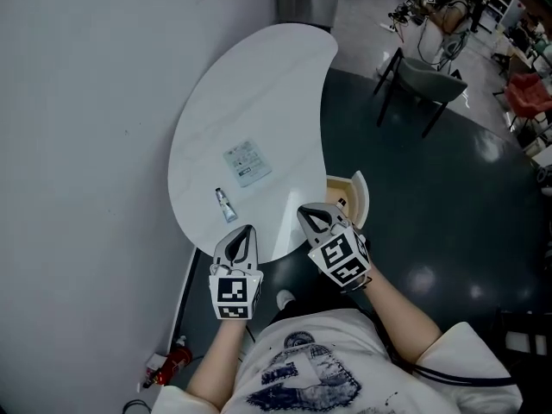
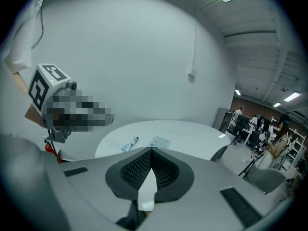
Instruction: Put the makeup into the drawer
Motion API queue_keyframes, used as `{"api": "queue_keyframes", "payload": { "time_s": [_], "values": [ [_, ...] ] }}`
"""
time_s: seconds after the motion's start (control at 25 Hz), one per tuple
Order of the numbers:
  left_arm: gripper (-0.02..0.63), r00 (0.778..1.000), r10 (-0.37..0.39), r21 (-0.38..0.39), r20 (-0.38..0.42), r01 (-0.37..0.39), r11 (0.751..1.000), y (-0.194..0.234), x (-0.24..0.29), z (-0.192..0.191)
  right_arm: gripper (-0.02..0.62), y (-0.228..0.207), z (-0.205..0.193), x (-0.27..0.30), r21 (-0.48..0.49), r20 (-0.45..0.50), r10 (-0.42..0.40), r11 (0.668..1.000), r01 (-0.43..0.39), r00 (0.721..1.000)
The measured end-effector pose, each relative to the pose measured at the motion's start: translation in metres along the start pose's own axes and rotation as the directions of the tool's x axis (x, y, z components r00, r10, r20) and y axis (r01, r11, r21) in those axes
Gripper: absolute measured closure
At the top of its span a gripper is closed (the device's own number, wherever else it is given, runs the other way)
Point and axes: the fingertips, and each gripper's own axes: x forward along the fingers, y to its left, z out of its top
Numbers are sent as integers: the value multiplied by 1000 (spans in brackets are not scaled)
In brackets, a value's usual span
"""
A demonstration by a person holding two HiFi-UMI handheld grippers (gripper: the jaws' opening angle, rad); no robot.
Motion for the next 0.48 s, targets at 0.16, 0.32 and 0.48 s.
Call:
{"api": "queue_keyframes", "payload": {
  "time_s": [0.16,0.32,0.48],
  "values": [
    [558,1000,6,-1,30,-6,1000,5,-16,10,575,17,38,-16,31,101,-15,999,12,995],
    [558,998,12,11,67,-13,1000,4,-33,25,575,26,61,-32,104,169,-38,994,20,985],
    [558,995,22,6,98,-23,1000,5,-48,39,575,30,79,-44,151,217,-66,988,33,974]
  ]
}}
